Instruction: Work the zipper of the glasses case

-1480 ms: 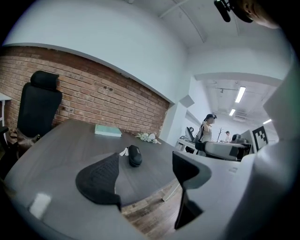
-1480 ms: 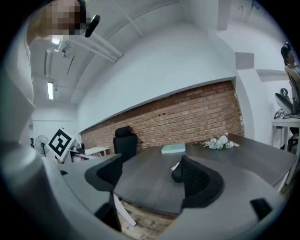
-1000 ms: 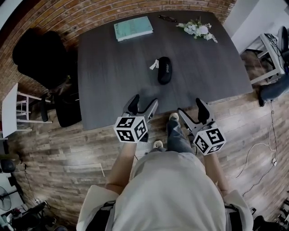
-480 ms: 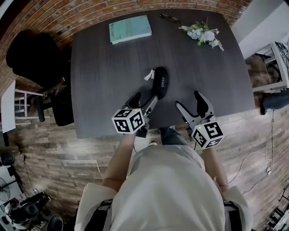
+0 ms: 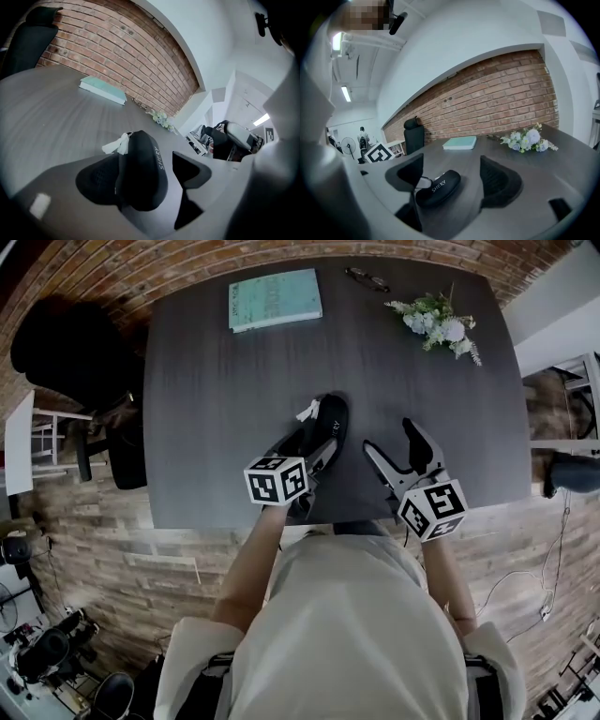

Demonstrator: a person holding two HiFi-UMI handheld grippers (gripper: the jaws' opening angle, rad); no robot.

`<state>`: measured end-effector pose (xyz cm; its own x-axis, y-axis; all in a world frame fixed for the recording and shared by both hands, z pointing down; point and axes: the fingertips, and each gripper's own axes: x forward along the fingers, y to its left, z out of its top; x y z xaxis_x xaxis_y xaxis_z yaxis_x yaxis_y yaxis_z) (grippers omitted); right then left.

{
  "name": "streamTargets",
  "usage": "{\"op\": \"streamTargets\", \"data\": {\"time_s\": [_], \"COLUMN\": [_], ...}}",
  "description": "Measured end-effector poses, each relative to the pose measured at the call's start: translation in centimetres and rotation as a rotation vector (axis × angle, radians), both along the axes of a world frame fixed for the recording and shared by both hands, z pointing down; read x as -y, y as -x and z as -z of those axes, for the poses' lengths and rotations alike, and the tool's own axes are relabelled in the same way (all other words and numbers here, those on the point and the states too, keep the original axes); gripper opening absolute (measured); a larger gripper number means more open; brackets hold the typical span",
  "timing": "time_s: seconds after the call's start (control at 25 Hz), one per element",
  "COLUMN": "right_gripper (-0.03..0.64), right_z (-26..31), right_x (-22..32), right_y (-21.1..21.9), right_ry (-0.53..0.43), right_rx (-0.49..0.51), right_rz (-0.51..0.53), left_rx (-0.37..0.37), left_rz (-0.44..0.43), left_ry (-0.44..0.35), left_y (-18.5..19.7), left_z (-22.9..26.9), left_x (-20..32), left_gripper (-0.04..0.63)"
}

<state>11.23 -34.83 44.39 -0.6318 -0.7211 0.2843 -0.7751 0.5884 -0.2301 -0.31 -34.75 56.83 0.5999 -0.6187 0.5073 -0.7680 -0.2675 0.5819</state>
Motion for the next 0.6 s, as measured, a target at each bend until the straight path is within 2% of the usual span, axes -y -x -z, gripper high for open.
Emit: {"op": "streamTargets", "data": {"time_s": [0.2,0.6], "right_gripper": [0.370,0.370], "right_z": [-0.9,-2.1], "right_x": [1.2,2.4], "right_y": [0.0,-0.8], "right_ry": [0.027,0.058], "right_rx": [-0.003,0.011], "right_rz": [0.030,0.045], "left_rx": [-0.015,0.026], "left_rz": [0.004,-0.038], "left_ry": [0.059,0.118], "left_y": [-0.7,-3.2], "left_z": [-1.8,-4.0], "left_x": [1.2,1.5], "left_gripper": [0.342,0.342]}}
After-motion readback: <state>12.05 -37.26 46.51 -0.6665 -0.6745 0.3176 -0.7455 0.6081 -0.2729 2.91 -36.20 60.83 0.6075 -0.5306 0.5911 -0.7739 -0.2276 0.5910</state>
